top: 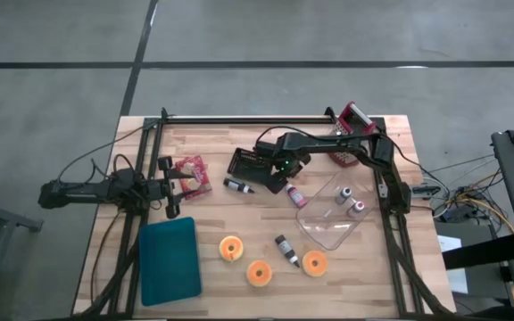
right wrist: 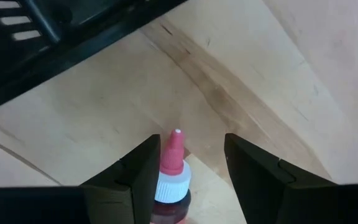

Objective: Pick & Place Food Item
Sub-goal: Put the pink food coloring bottle into the transparent bin

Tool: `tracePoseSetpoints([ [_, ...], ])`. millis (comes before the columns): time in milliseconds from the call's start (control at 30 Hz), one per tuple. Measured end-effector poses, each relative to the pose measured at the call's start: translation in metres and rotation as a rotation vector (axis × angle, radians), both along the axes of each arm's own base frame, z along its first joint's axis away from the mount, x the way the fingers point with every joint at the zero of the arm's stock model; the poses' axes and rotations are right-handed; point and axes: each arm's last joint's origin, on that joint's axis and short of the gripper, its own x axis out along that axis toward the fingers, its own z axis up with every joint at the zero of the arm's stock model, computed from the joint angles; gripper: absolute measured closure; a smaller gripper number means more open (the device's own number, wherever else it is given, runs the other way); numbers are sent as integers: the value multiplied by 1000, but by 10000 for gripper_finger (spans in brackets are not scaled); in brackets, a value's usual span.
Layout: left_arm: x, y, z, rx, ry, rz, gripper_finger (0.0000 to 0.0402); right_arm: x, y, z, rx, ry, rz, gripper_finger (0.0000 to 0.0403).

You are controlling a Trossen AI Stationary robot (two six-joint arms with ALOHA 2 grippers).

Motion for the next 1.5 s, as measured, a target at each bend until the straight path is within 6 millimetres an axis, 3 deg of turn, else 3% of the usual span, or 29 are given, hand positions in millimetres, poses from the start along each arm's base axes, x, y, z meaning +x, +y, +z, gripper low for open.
tracePoseSetpoints([
  [833,0,0,0,0,0,0,202,-5,2,-16,23,-6,-27,248],
  [1500,0,0,0,0,0,0,202,-8,3,-20,26,17,-33,316],
])
